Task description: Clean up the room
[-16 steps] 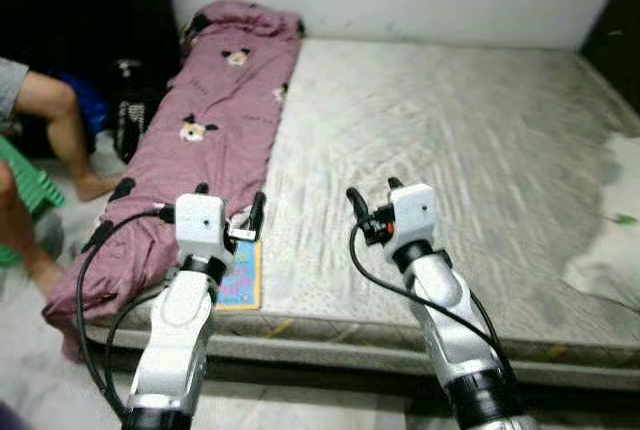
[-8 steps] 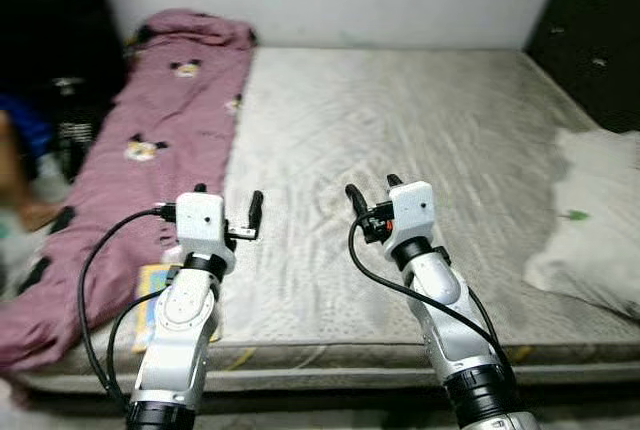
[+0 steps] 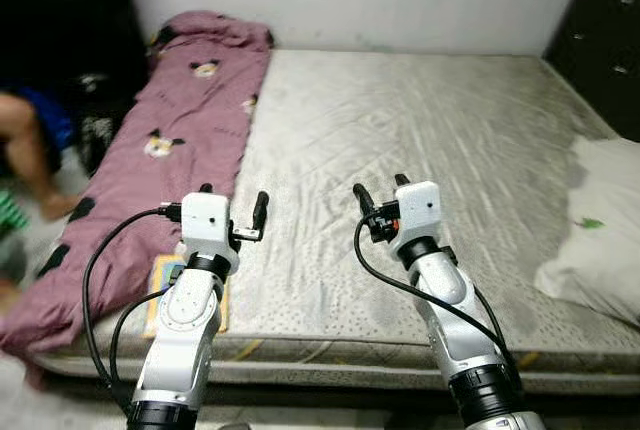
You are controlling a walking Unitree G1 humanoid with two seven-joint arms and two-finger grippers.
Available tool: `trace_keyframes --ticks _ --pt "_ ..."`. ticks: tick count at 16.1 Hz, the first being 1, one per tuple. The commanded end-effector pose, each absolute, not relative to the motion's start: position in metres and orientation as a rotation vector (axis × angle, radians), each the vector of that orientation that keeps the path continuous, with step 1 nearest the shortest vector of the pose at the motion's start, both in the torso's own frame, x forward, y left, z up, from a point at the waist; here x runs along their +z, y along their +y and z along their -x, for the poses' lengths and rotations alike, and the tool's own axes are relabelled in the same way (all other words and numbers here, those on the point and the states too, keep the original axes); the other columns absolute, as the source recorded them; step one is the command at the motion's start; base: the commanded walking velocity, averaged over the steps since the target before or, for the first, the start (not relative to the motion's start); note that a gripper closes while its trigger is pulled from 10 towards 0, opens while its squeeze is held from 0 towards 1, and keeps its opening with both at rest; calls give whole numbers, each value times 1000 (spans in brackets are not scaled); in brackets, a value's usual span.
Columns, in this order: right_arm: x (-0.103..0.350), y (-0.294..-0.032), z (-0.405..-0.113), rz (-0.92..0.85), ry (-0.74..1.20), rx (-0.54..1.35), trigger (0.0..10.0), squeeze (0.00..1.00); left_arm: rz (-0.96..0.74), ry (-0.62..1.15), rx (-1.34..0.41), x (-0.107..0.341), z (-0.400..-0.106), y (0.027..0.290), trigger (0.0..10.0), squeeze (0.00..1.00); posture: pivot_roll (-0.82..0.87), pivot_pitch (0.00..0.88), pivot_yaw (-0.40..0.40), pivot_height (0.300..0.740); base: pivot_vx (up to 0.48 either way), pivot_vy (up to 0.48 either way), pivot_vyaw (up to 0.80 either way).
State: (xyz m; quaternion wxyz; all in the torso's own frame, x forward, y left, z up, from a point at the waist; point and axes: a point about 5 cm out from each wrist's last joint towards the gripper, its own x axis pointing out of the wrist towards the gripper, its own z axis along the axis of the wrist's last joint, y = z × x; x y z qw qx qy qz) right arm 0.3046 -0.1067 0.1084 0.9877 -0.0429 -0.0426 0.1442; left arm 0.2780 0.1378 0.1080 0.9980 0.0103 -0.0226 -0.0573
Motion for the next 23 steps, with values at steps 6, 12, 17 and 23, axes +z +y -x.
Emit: trace_keyframes --ticks 6,12,17,23 --pt "109 -106 -305 87 -91 295 10000 0 -28 -42 -111 108 -280 138 10000 0 40 0 -6 740 0 -326 0" --pt "109 -106 -305 95 -93 297 10000 0 -25 -43 -111 108 -279 137 10000 0 40 0 -7 740 0 -329 0" --pt "108 -106 -305 97 -91 297 10000 0 -22 -41 -112 107 -279 137 10000 0 39 0 -8 740 0 -168 0" --pt "108 -106 -305 102 -89 295 10000 0 1 -58 -128 109 -278 136 10000 0 37 0 -7 740 0 0 0"
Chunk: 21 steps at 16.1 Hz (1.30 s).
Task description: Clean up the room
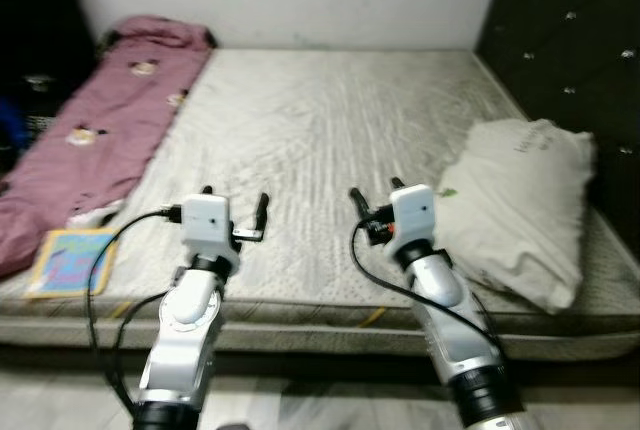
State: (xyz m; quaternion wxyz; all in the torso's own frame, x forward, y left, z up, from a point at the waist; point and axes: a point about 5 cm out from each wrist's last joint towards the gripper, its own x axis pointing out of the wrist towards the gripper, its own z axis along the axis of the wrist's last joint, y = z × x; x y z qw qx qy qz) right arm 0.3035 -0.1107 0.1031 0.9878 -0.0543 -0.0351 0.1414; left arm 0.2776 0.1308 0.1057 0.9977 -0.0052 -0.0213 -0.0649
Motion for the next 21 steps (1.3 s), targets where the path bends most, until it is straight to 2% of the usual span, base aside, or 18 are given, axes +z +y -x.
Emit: trace_keyframes --ticks 1,21 --pt "108 -106 -305 102 -89 294 10000 0 0 -58 -131 109 -278 135 10000 0 37 0 -7 740 0 0 0" --pt "109 -107 -307 102 -92 294 10000 0 15 -78 -166 111 -278 133 10000 0 38 0 -8 740 0 0 0"
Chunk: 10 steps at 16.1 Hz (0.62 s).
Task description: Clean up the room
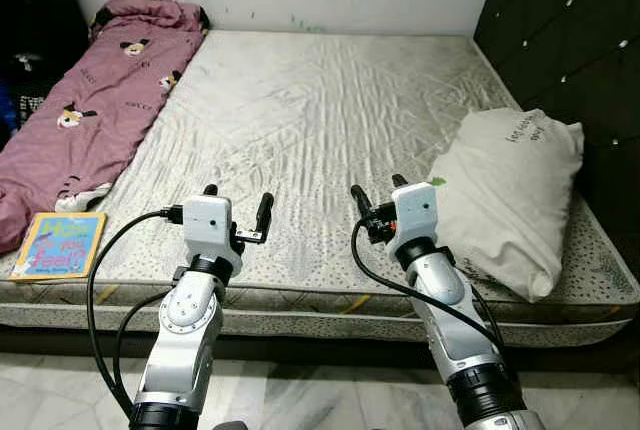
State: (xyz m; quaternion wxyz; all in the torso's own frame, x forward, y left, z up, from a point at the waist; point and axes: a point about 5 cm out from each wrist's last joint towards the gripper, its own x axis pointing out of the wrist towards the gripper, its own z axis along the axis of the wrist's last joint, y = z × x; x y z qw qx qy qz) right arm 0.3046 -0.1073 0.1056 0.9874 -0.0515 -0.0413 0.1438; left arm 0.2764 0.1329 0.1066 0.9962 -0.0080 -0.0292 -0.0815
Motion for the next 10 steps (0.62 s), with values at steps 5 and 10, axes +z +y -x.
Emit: trace_keyframes --ticks 5,10 --pt "109 -107 -307 102 -92 294 10000 0 15 -78 -166 111 -278 133 10000 0 38 0 -8 740 0 0 0" --pt "109 -107 -307 102 -92 294 10000 0 15 -78 -166 111 -278 133 10000 0 38 0 -8 740 0 0 0"
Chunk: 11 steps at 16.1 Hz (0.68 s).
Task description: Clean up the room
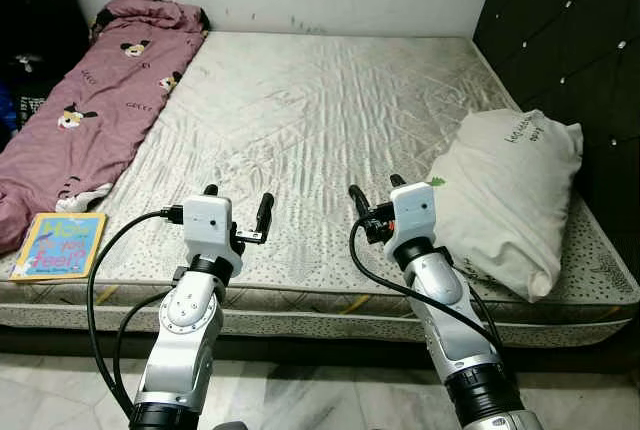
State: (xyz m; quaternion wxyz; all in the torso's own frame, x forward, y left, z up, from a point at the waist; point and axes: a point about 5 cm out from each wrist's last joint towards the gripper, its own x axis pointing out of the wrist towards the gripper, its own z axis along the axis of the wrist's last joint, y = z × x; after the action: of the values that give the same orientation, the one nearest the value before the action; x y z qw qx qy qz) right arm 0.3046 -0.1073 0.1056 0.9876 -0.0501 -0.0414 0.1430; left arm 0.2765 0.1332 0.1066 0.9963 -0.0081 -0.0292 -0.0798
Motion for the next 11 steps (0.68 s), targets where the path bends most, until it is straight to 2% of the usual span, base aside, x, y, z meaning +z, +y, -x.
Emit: trace_keyframes --ticks 1,6,11 --pt "107 -112 -308 80 -79 258 10000 0 16 -57 -131 108 -280 138 10000 0 33 0 -3 740 0 0 0" --pt "107 -116 -309 77 -76 240 10000 0 22 -51 -121 107 -281 138 10000 0 32 0 -6 740 0 0 -694" --pt "107 -116 -308 87 -77 243 10000 0 19 -47 -117 107 -280 138 10000 0 31 0 -7 740 0 0 0"
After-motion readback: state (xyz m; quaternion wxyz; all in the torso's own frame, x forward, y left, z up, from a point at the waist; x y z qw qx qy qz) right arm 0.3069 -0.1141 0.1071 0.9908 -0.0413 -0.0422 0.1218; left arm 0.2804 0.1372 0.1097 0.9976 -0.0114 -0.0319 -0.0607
